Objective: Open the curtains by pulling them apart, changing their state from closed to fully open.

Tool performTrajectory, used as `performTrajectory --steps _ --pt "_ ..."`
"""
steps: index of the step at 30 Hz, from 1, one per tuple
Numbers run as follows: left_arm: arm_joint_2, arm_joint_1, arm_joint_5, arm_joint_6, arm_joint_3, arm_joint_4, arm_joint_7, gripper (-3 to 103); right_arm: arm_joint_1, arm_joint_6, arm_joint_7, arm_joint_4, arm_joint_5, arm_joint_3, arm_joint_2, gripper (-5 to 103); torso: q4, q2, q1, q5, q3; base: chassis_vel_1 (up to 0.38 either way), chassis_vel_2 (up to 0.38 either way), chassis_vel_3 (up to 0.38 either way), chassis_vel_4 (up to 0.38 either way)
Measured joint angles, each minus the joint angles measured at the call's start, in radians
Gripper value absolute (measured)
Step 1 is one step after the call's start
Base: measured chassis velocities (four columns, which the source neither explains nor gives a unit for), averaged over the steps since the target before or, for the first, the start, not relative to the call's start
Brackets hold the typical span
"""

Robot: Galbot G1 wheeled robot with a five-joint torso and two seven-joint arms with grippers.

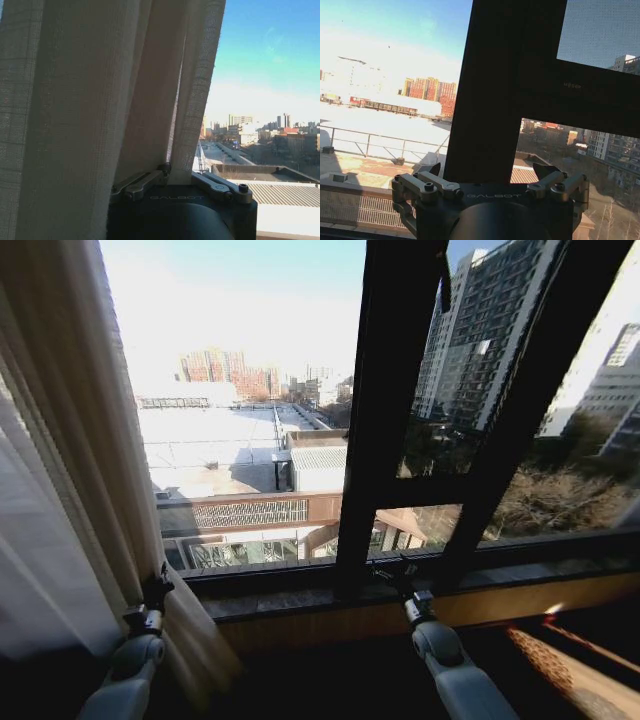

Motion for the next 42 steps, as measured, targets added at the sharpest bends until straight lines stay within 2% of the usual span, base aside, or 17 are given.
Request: performTrajectory --steps 10,28,42 --pt "0.001 -0.001 0.001 0.003 0.001 0.007 -0.001 0 0.0 0.0 0.0 0.0 0.0 0.0 -0.001 100 -0.001 0.0 0.0 0.0006 0.0 -0.008 -0.017 0.004 0.006" --pt "0.004 -0.009 0.003 -0.006 -0.002 0.026 -0.002 0 0.0 0.0 0.0 0.0 0.0 0.0 0.0 100 -0.0002 0.0 0.0 0.0 0.0 0.142 0.078 -0.124 -0.079" --pt "0.002 -0.017 0.009 -0.004 0.002 0.036 -0.002 0 0.0 0.0 0.0 0.0 0.0 0.0 -0.001 100 -0.0006 0.0 0.0 0.0001 0.0 -0.005 0.008 -0.001 -0.017"
